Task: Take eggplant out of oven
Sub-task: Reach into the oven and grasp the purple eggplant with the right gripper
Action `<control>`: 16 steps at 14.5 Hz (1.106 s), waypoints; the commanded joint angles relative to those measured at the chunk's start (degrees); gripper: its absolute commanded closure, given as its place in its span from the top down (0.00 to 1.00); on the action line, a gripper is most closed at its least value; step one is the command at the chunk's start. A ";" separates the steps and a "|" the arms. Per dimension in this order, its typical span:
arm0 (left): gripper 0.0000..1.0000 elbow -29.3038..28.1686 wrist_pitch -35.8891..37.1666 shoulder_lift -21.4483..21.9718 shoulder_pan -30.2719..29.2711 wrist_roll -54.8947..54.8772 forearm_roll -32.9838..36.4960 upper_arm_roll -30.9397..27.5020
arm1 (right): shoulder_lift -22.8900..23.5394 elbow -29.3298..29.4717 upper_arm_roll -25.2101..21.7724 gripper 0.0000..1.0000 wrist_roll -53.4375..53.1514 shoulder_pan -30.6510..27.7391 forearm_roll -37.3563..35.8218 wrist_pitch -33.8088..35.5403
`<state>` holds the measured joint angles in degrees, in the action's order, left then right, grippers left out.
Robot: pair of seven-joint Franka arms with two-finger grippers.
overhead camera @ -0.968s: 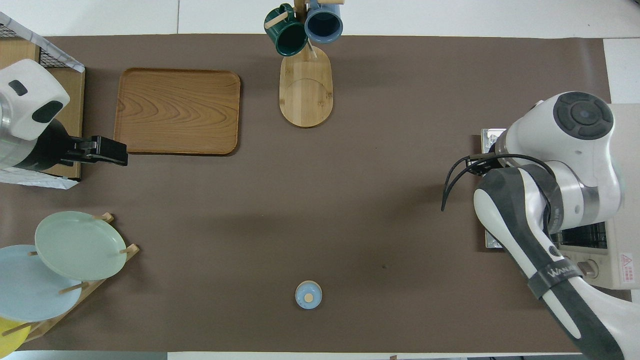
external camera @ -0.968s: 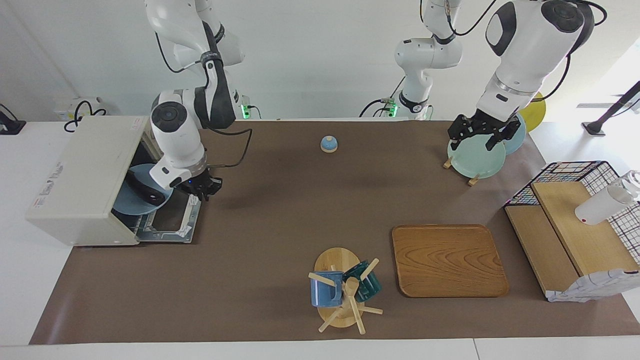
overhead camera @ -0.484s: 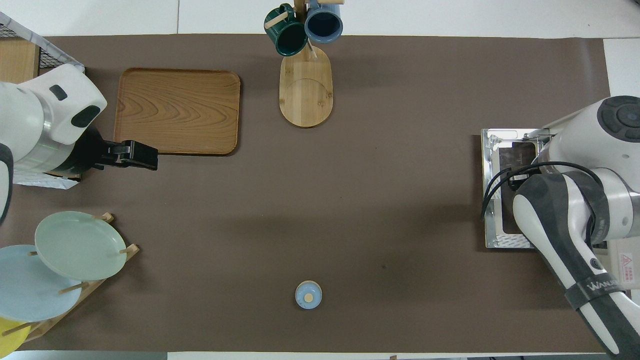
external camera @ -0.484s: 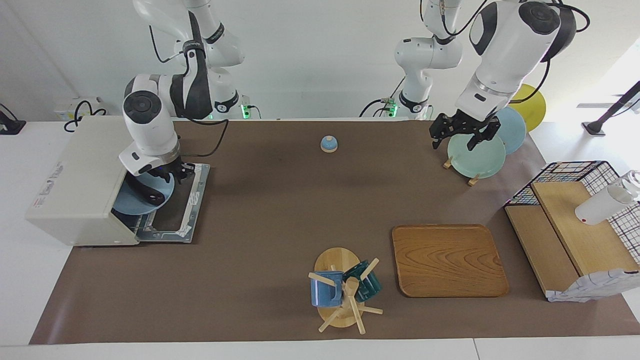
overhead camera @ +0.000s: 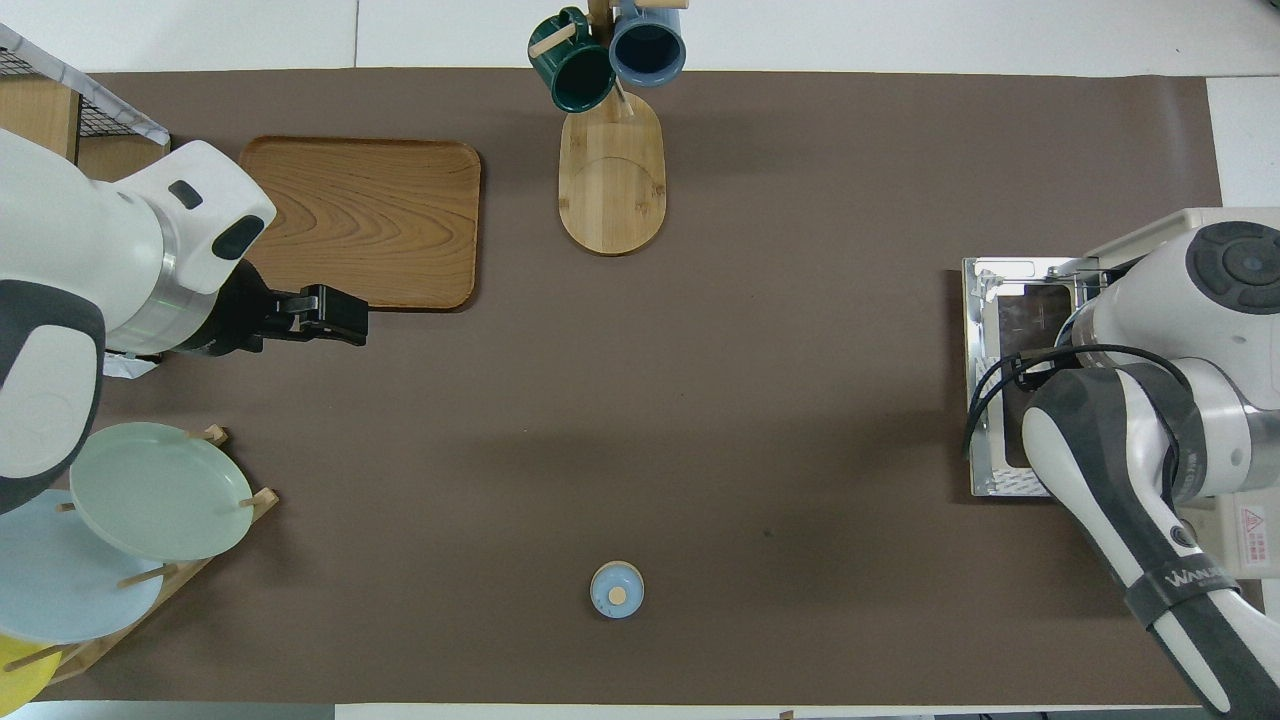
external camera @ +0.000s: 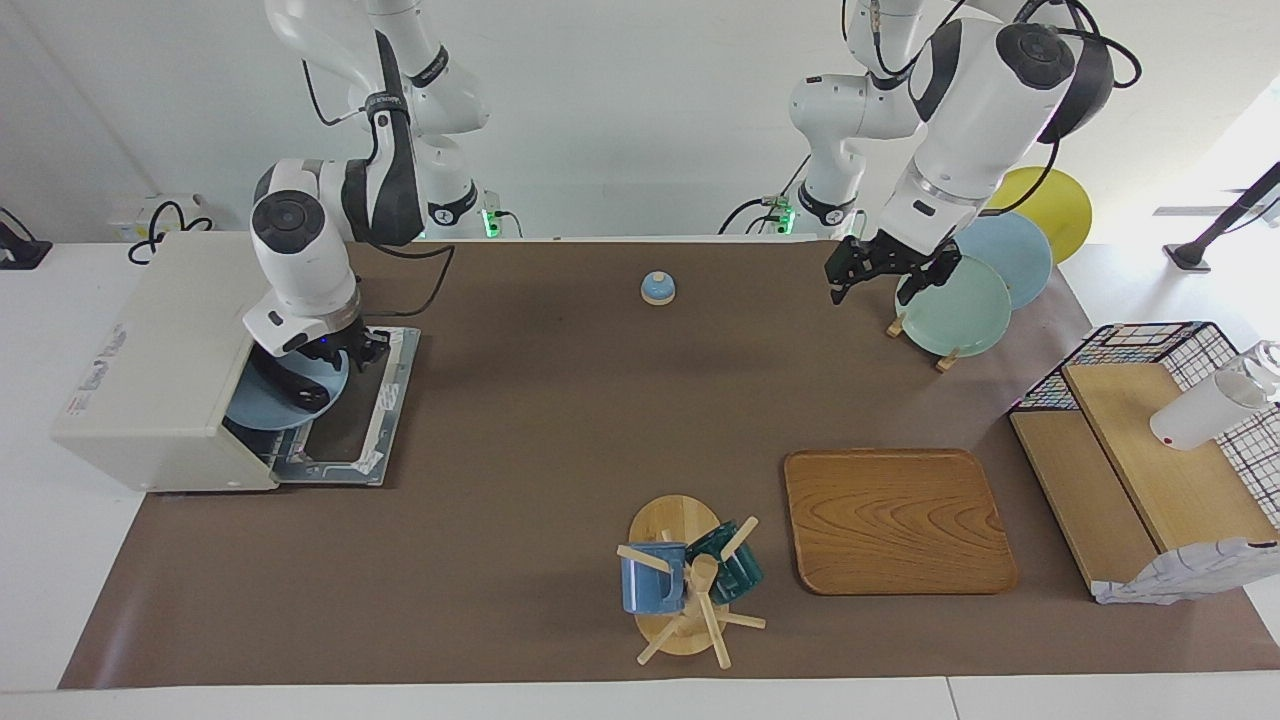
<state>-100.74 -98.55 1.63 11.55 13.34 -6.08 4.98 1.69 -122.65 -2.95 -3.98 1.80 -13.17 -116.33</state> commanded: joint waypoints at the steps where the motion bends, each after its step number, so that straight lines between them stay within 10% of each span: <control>1: 1.00 -1.30 -1.64 0.57 0.58 0.81 -0.95 -0.58 | -2.13 -3.47 0.49 0.34 1.96 -1.79 -1.50 -4.50; 8: 1.00 -1.47 -1.73 0.57 0.14 0.72 -0.95 -0.67 | -2.92 -6.73 0.49 0.29 3.63 -2.59 -1.50 -8.38; 11: 1.00 -1.39 -1.65 0.57 -0.04 0.72 -0.87 -0.67 | -3.28 -7.78 0.49 0.03 4.16 -2.94 -1.50 -9.08; 16: 1.00 -1.30 -1.65 0.57 -0.04 0.72 -0.87 -0.67 | -2.40 -4.11 1.54 0.00 4.07 -1.80 -4.23 -5.24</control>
<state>-100.96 -99.14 1.58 11.58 13.62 -6.08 4.50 -0.79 -128.03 -2.51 -0.49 0.11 -16.31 -123.46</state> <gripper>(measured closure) 0.000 0.974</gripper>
